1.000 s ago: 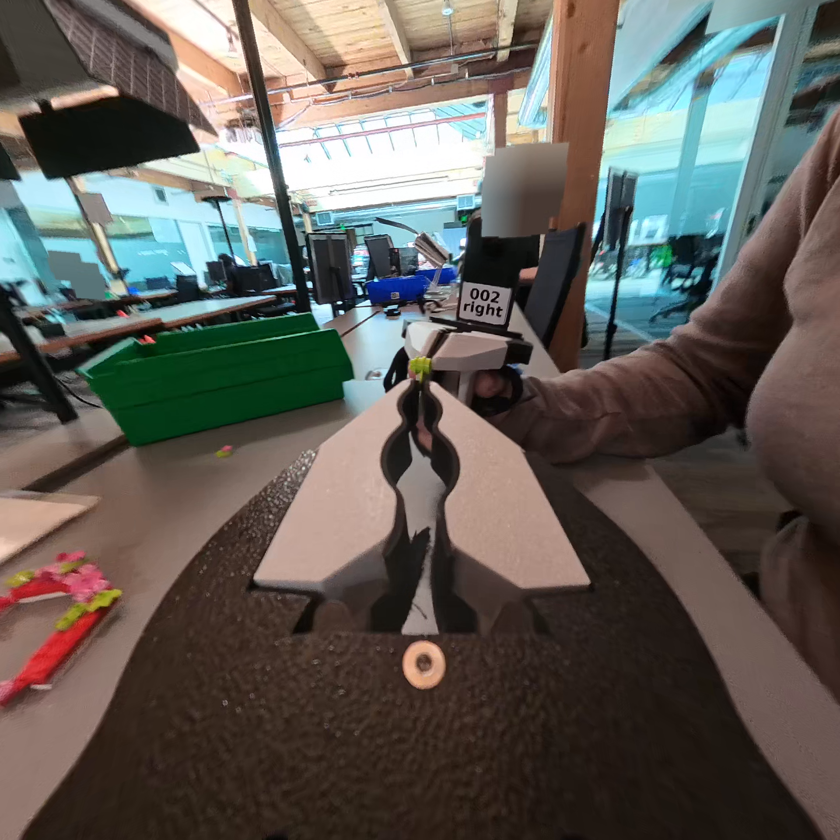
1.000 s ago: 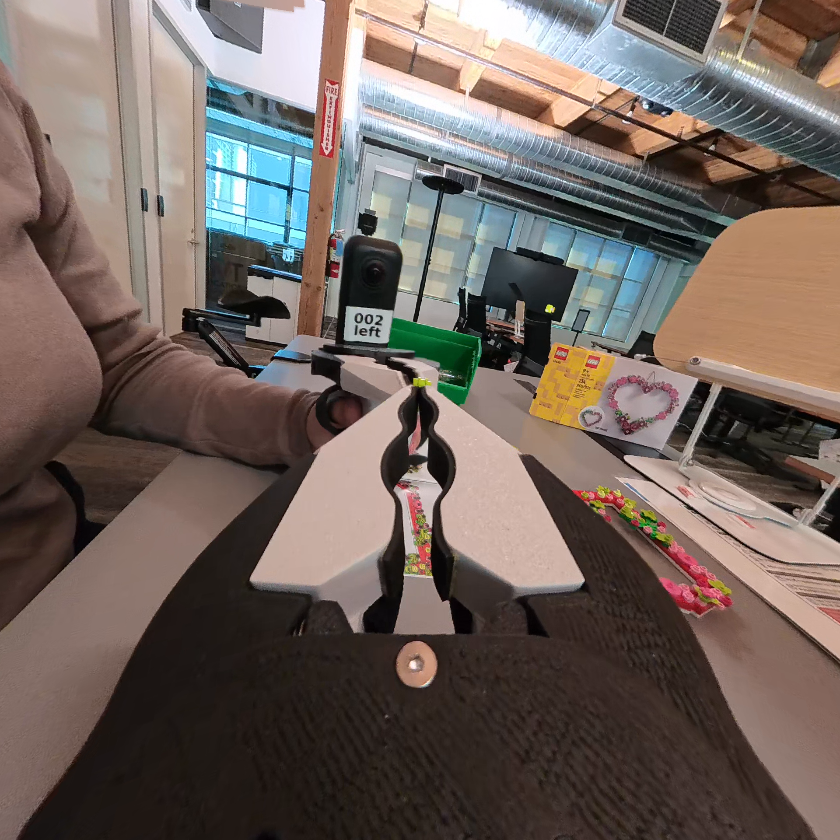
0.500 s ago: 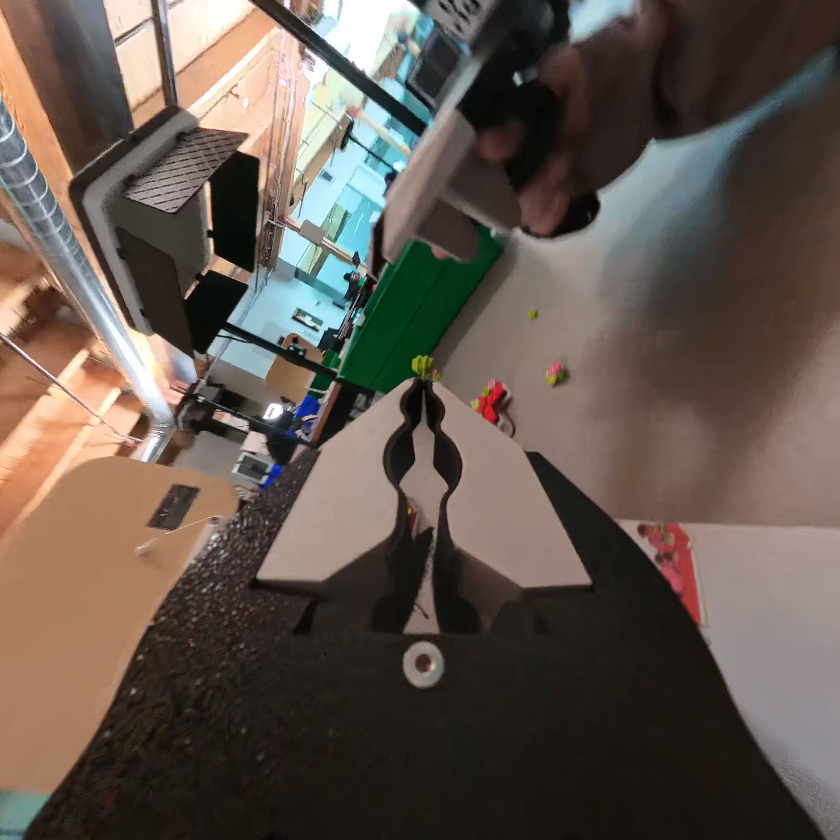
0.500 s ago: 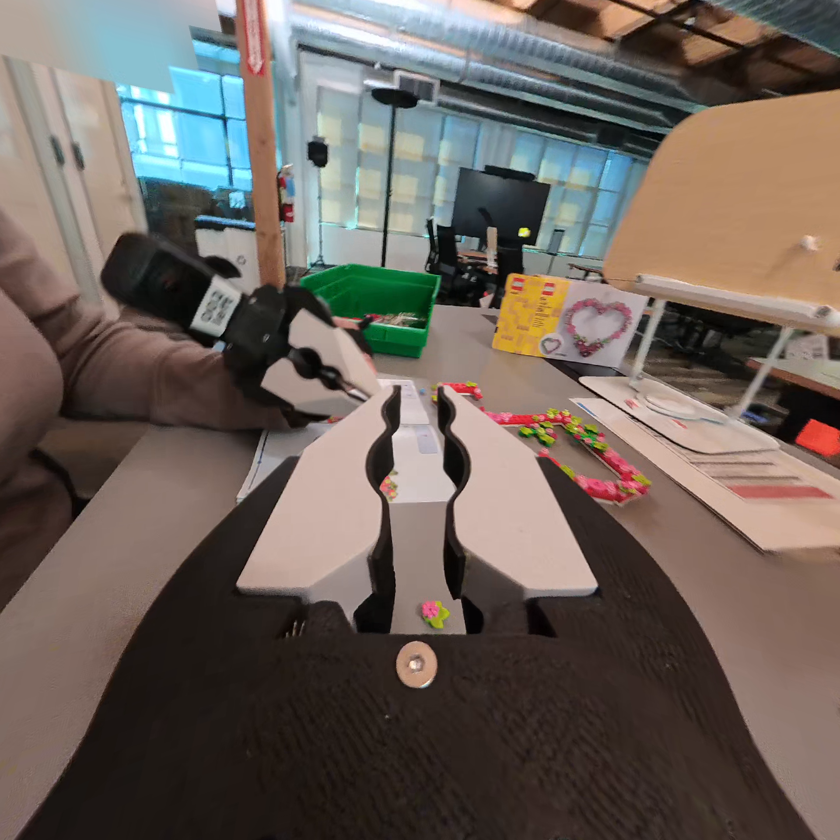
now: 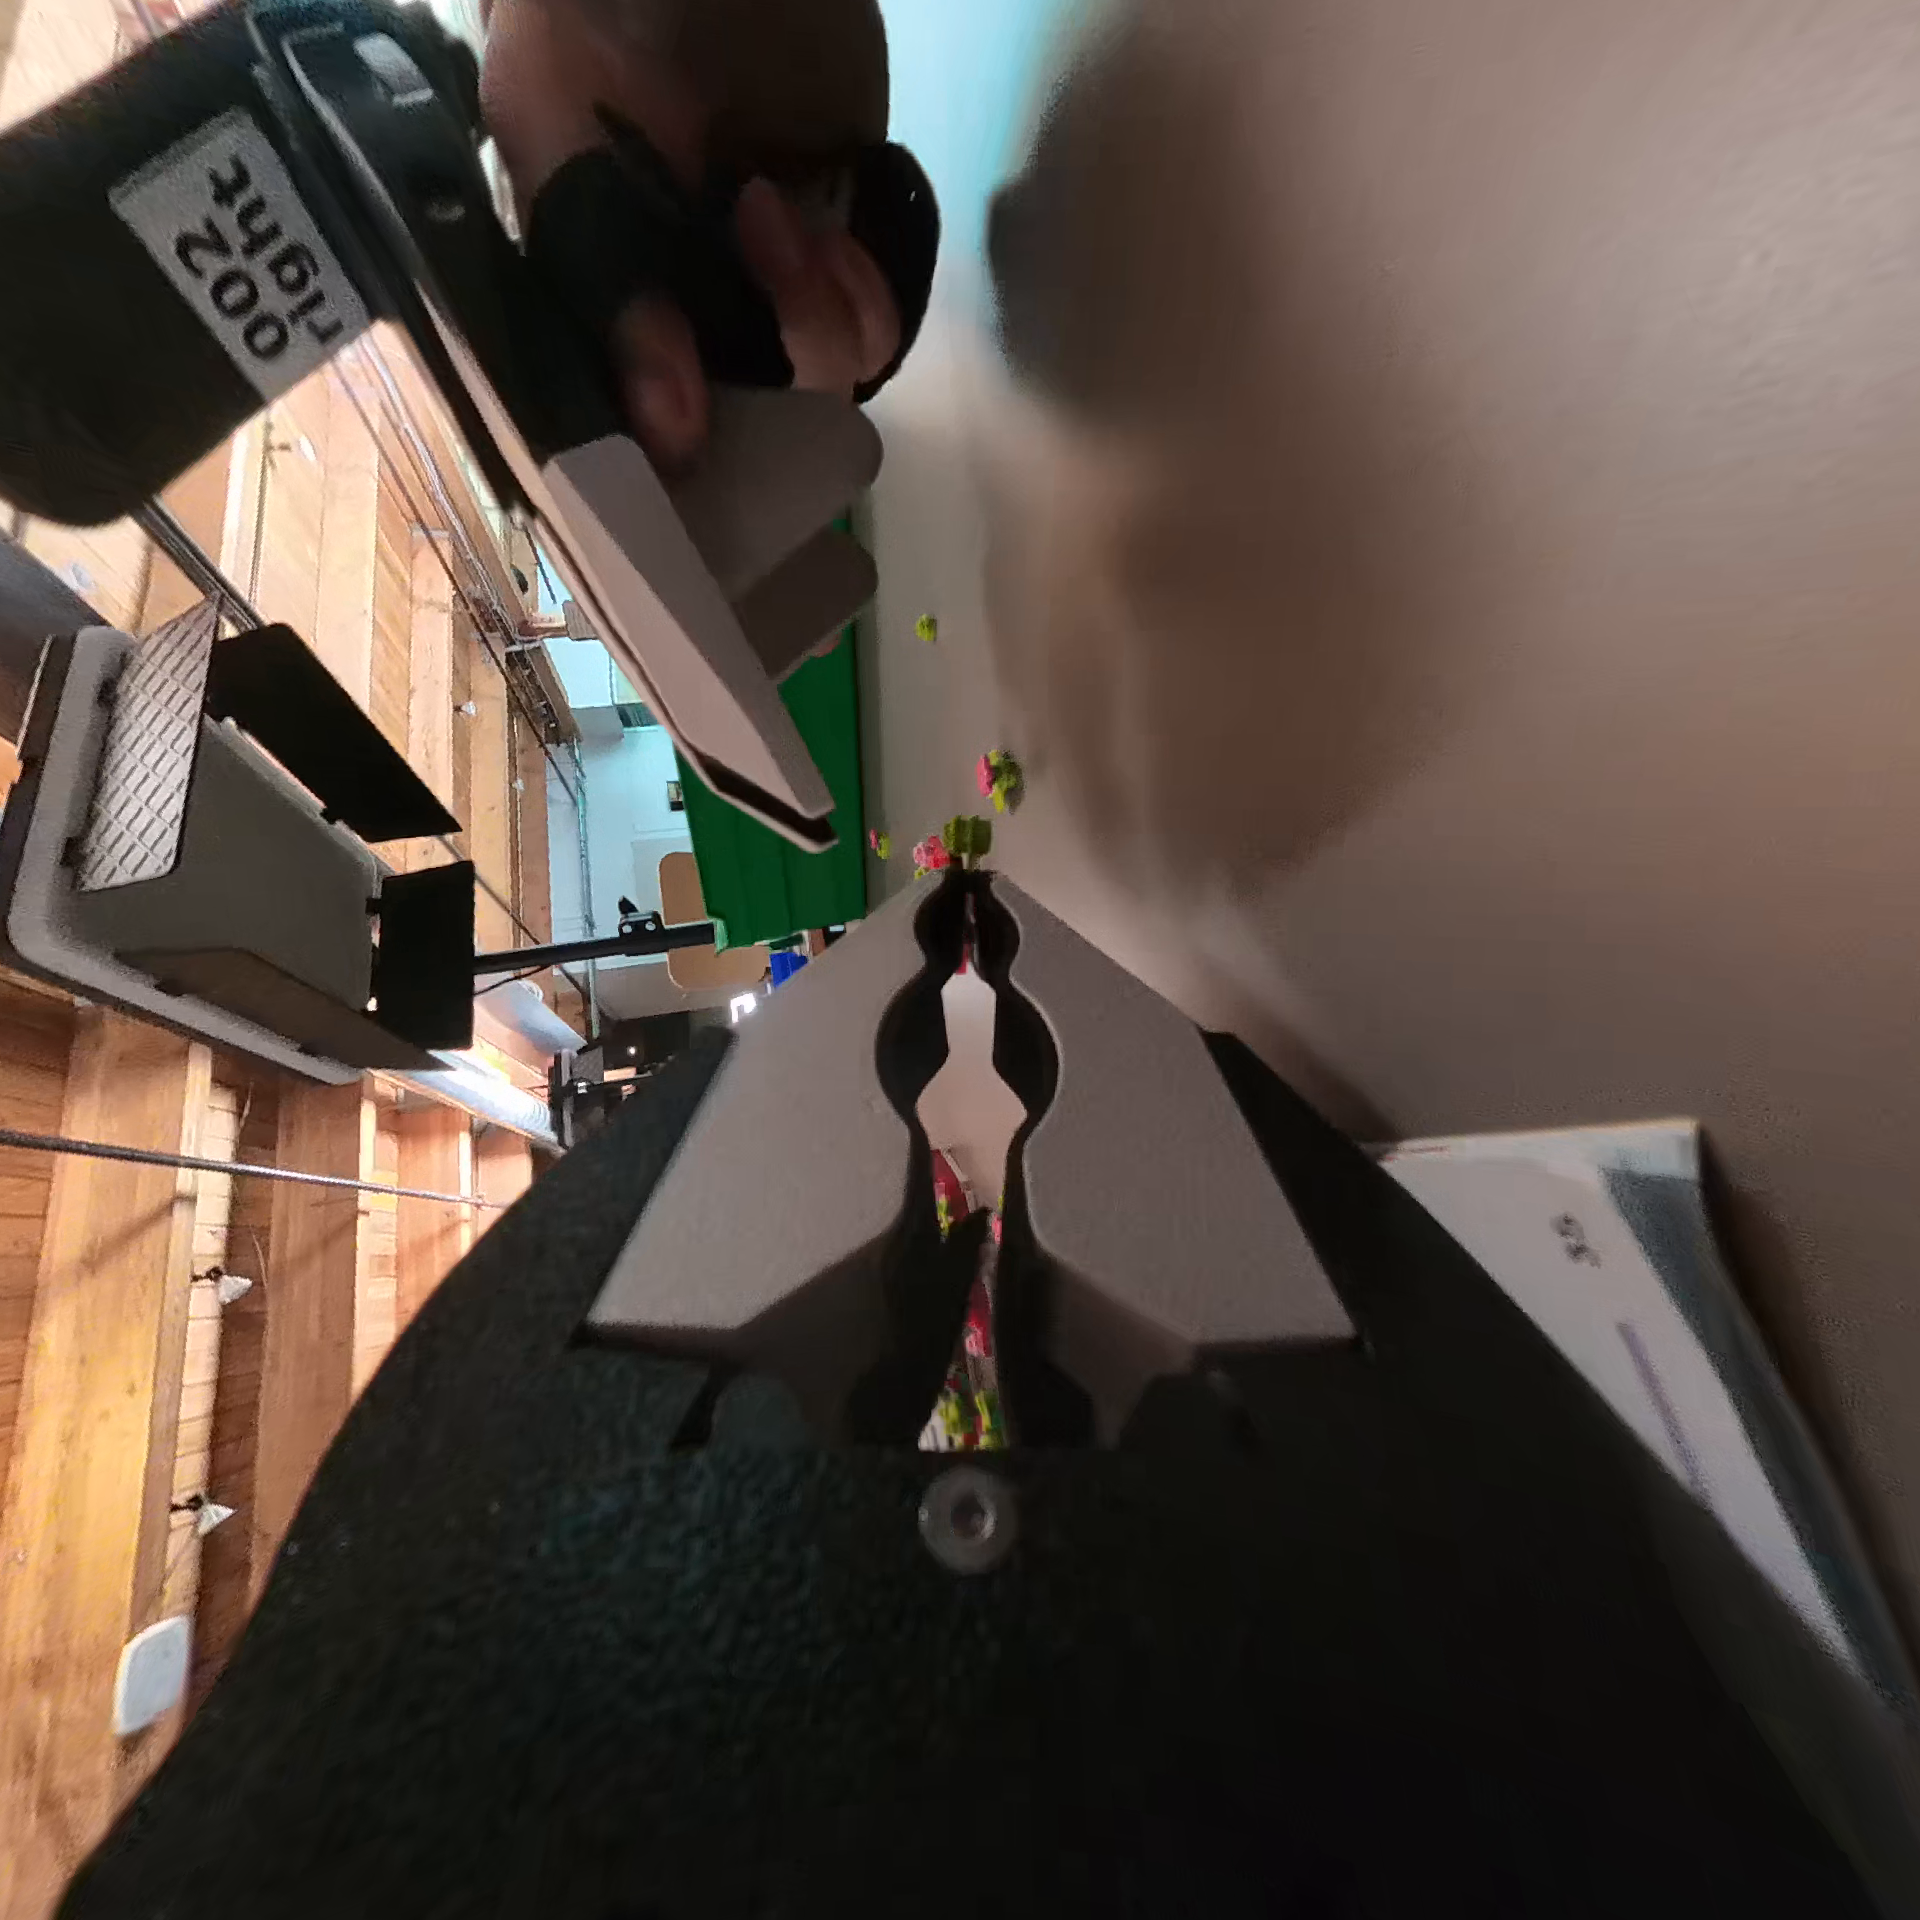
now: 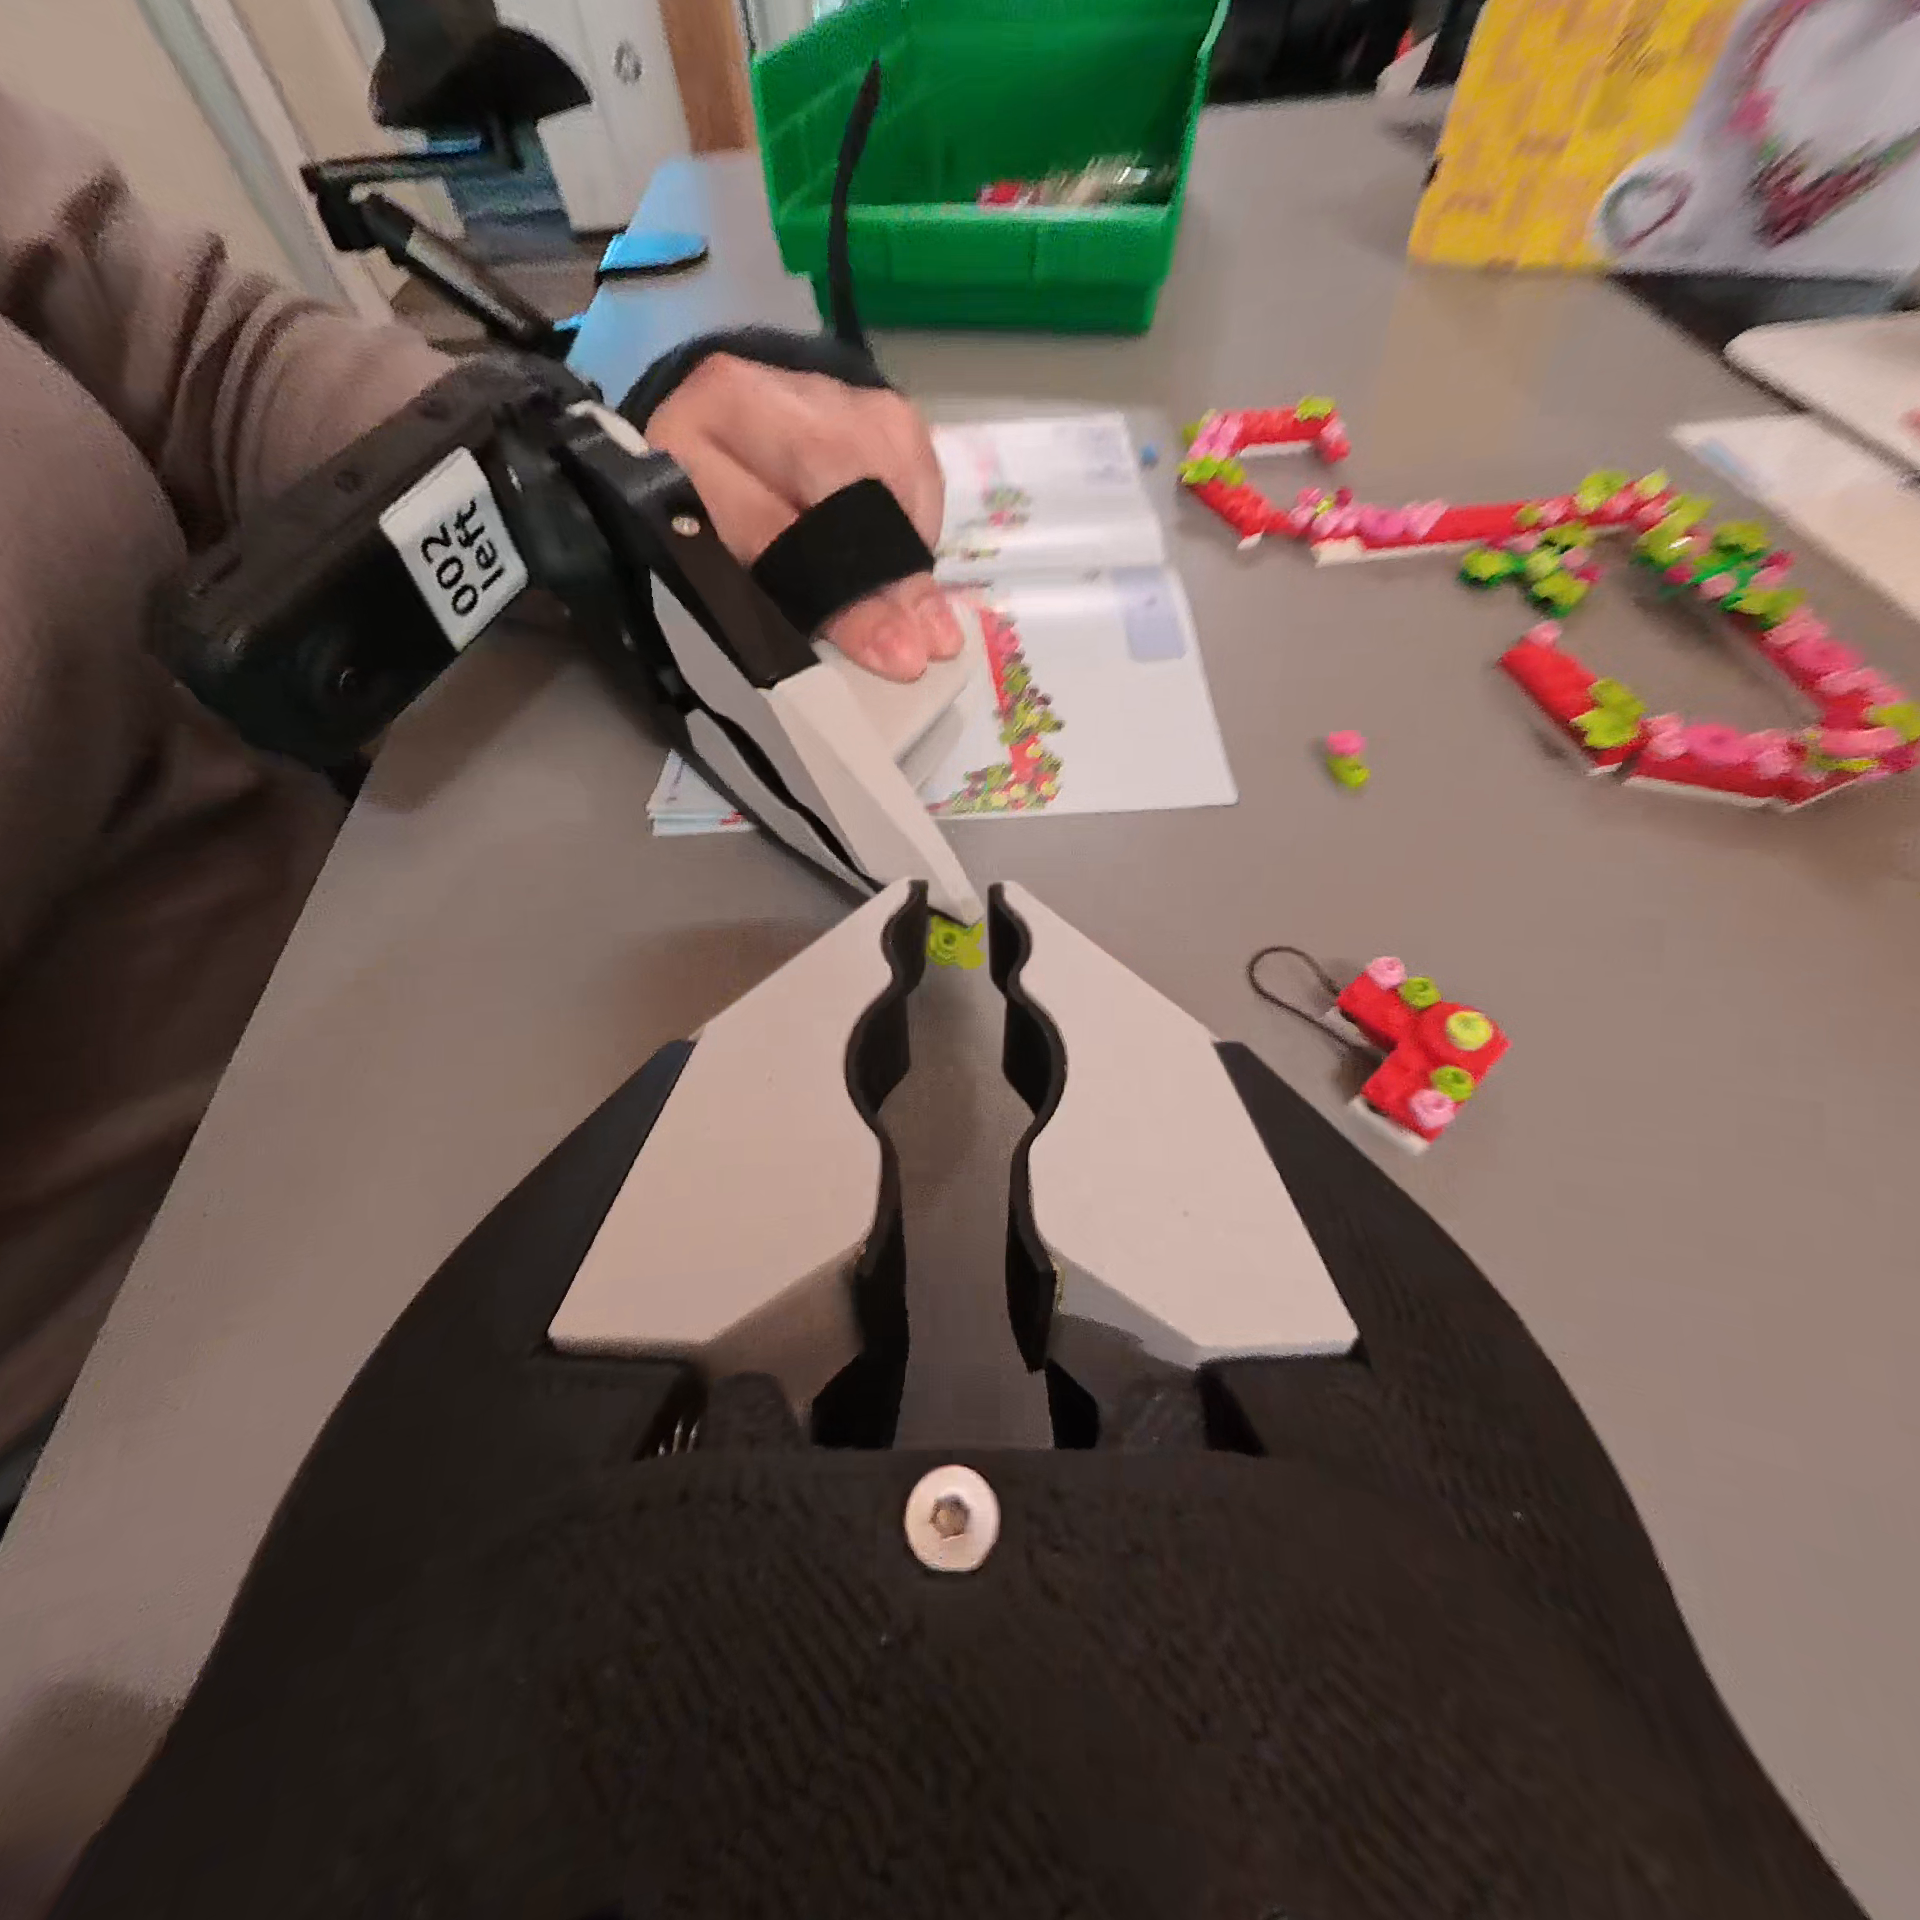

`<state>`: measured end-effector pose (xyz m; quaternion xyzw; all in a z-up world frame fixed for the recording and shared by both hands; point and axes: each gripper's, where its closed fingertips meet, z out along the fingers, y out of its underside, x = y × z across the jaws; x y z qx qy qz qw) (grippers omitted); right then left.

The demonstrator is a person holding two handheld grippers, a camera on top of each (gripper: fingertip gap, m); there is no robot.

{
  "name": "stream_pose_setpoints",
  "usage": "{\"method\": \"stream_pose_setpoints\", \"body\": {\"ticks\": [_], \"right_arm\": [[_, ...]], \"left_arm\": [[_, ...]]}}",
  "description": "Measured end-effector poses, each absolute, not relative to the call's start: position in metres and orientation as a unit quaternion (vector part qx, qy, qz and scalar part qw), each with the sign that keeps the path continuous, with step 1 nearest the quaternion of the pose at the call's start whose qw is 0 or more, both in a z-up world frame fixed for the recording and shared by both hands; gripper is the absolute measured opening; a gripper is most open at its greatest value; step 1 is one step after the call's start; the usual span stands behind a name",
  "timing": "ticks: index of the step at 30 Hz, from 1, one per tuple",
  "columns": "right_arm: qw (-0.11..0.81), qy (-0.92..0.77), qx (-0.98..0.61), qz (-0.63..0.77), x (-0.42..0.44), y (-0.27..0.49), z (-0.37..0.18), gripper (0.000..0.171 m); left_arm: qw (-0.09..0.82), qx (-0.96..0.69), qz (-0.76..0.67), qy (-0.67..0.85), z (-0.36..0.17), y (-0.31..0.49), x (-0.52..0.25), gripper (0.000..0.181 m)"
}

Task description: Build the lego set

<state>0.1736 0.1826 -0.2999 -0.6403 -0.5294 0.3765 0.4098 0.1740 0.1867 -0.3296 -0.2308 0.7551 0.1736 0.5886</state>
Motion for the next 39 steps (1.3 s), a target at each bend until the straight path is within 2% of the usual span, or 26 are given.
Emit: {"method": "stream_pose_setpoints", "body": {"ticks": [6, 19, 26, 32, 34, 39], "right_arm": [[0.356, -0.566, -0.653, 0.356, 0.168, 0.171, -0.324, 0.007], [0.373, -0.583, -0.65, 0.314, 0.169, 0.173, -0.327, 0.004], [0.456, -0.624, -0.608, 0.183, 0.172, 0.184, -0.321, 0.004], [0.529, -0.524, -0.652, 0.147, 0.212, 0.221, -0.297, 0.004], [0.521, -0.462, -0.708, 0.117, 0.241, 0.246, -0.301, 0.004], [0.425, -0.389, -0.803, 0.153, 0.274, 0.266, -0.331, 0.004]], "left_arm": [[0.586, -0.2, 0.194, 0.761, -0.332, 0.183, 0.177, 0.0], [0.586, -0.186, 0.218, 0.758, -0.329, 0.183, 0.177, 0.0], [0.552, -0.237, 0.207, 0.772, -0.34, 0.19, 0.171, 0.0], [0.578, -0.243, 0.216, 0.748, -0.329, 0.2, 0.171, 0.0], [0.584, -0.232, 0.22, 0.746, -0.328, 0.198, 0.173, 0.0], [0.598, -0.212, 0.213, 0.743, -0.324, 0.192, 0.177, 0.0]]}}
